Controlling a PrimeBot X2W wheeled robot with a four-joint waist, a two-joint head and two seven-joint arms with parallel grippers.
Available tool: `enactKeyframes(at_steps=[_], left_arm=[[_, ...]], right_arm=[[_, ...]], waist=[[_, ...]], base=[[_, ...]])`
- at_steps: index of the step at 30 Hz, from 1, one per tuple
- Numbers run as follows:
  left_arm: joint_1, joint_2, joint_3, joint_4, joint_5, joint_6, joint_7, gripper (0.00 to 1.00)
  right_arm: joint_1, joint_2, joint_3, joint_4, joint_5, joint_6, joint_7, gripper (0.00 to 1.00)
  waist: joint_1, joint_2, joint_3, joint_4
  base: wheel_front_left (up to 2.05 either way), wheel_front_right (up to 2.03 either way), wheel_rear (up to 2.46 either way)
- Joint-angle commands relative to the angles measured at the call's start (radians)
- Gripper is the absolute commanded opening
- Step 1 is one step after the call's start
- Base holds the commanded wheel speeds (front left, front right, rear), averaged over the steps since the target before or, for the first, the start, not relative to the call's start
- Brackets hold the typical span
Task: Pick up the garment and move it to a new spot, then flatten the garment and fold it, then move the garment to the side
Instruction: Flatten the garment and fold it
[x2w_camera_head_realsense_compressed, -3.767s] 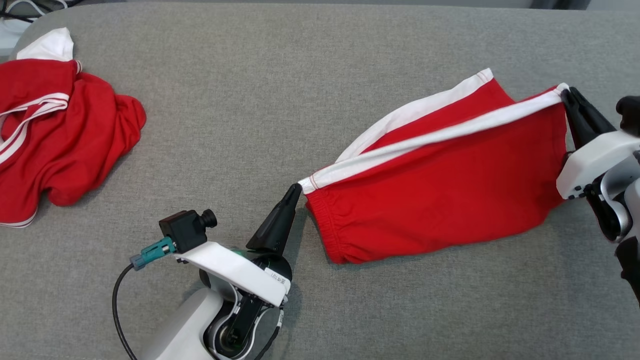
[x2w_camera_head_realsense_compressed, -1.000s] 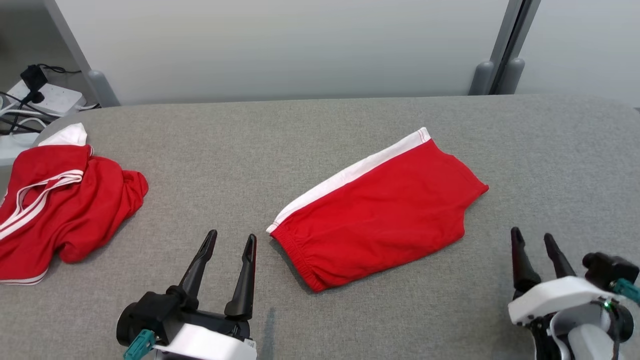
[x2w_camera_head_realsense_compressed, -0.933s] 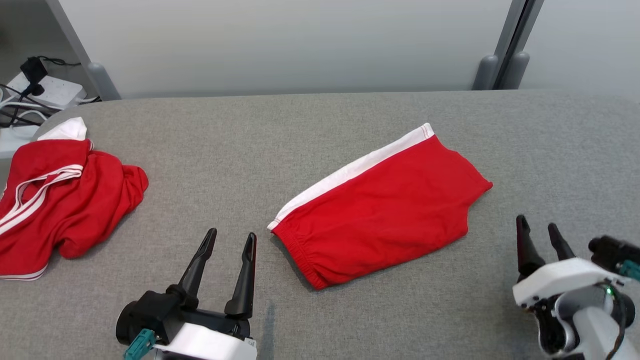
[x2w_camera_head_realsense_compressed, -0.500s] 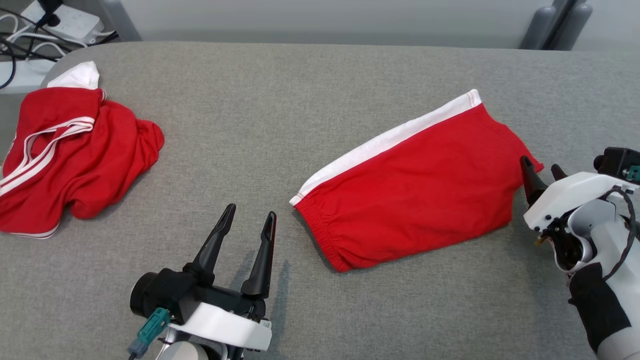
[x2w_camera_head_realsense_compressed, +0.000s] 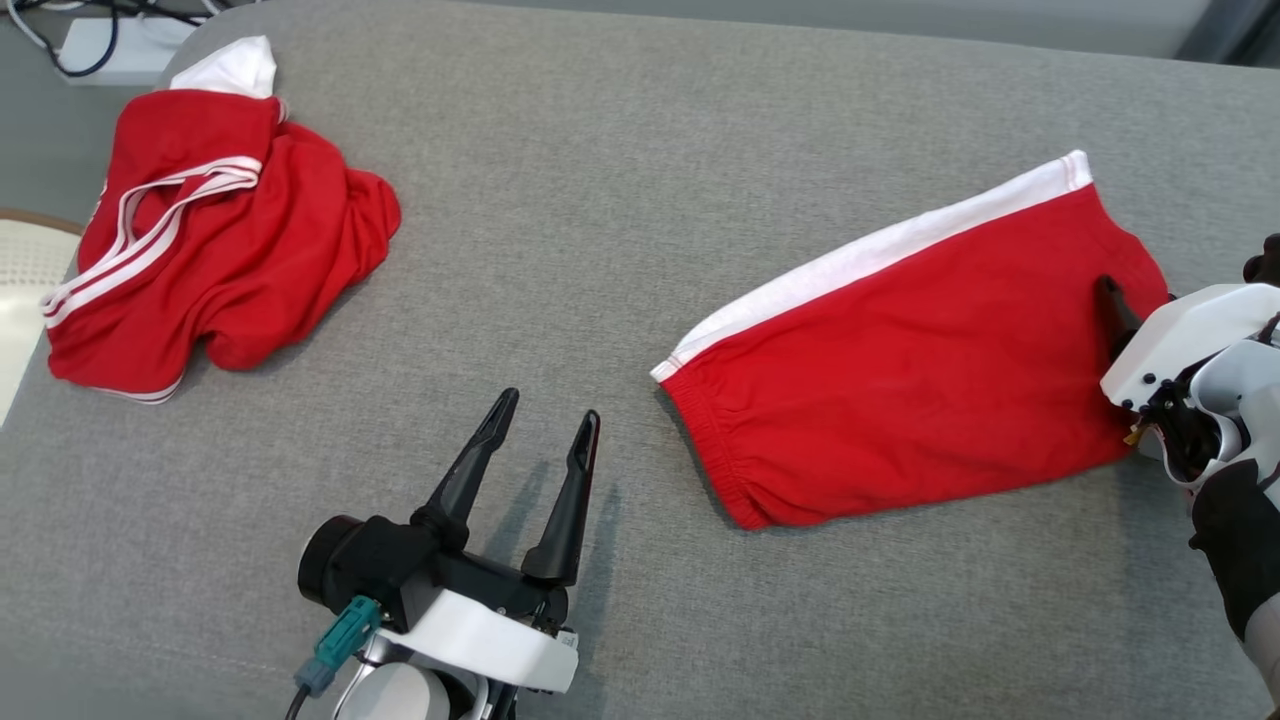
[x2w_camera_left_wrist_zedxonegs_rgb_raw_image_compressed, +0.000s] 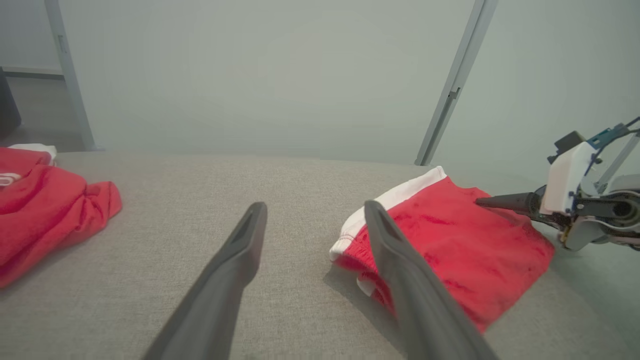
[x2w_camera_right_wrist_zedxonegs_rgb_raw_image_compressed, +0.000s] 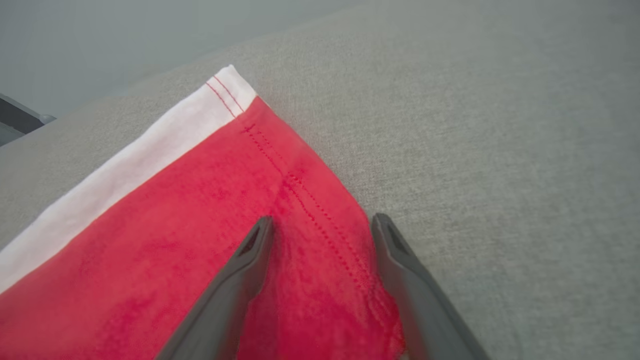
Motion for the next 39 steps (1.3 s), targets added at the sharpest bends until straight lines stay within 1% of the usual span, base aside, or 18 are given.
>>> enactKeyframes(at_steps=[1,3,4,5,6,7,12,18,23,31,39], left_arm=[[-0.033,0.004,0.027,-0.021,0.007,-0.004,-0.006,1.00],[-0.035,0.004,0.026,-0.019,0.004,-0.003,-0.006,1.00],[-0.036,0.004,0.027,-0.018,0.001,-0.001,-0.006,1.00],[-0.037,0.004,0.027,-0.017,-0.001,0.000,-0.006,1.00],[-0.038,0.004,0.027,-0.016,-0.003,0.000,-0.006,1.00],[-0.038,0.004,0.028,-0.014,-0.004,0.000,-0.006,1.00],[-0.035,0.004,0.036,-0.016,-0.005,0.002,-0.006,1.00],[-0.024,0.004,0.040,-0.026,-0.012,0.006,-0.006,1.00],[-0.015,0.004,0.045,-0.026,-0.013,0.007,-0.006,1.00],[0.000,0.004,0.049,-0.023,-0.007,0.004,-0.006,1.00],[0.007,0.004,0.049,-0.022,-0.009,0.004,-0.006,1.00]], right_arm=[[-0.008,-0.002,0.019,-0.009,0.006,0.000,0.003,1.00],[-0.009,0.002,0.029,0.000,0.005,0.000,0.013,1.00],[-0.009,0.003,0.033,0.004,0.006,0.000,0.017,0.95],[-0.008,0.004,0.037,0.008,0.005,0.000,0.021,0.49],[-0.007,0.005,0.041,0.011,0.005,0.000,0.025,0.11],[-0.003,0.009,0.047,0.013,0.005,0.000,0.031,0.00],[0.017,0.018,0.084,0.010,0.009,0.000,0.018,0.00],[0.063,0.008,0.114,-0.029,0.027,0.000,-0.066,0.00],[0.117,0.000,0.120,-0.028,0.042,0.000,-0.143,0.00],[0.164,0.020,0.133,0.007,0.009,0.000,-0.219,0.00],[0.185,0.032,0.116,0.031,-0.058,0.000,-0.251,0.00]], waist=[[0.0000,0.0000,0.007,0.010],[0.0000,0.0000,0.009,0.016],[0.0000,0.0000,0.010,0.019],[0.0000,0.0000,0.010,0.021],[0.0000,0.0000,0.009,0.022],[0.0000,0.0000,0.006,0.023],[0.0000,0.0000,-0.008,0.008],[0.0000,0.0000,-0.026,-0.027],[0.0000,0.0000,-0.047,-0.071],[0.0000,0.0000,-0.082,-0.133],[0.0000,0.0000,-0.092,-0.162]], base=[[0.00,0.00,0.00],[0.00,0.00,0.00],[0.00,0.00,0.00],[0.00,0.00,0.00],[0.00,0.00,0.00],[0.00,0.00,0.00],[0.00,0.00,0.00],[0.00,0.00,0.00],[0.00,0.00,0.00],[0.00,0.00,0.00],[0.00,0.00,0.00]])
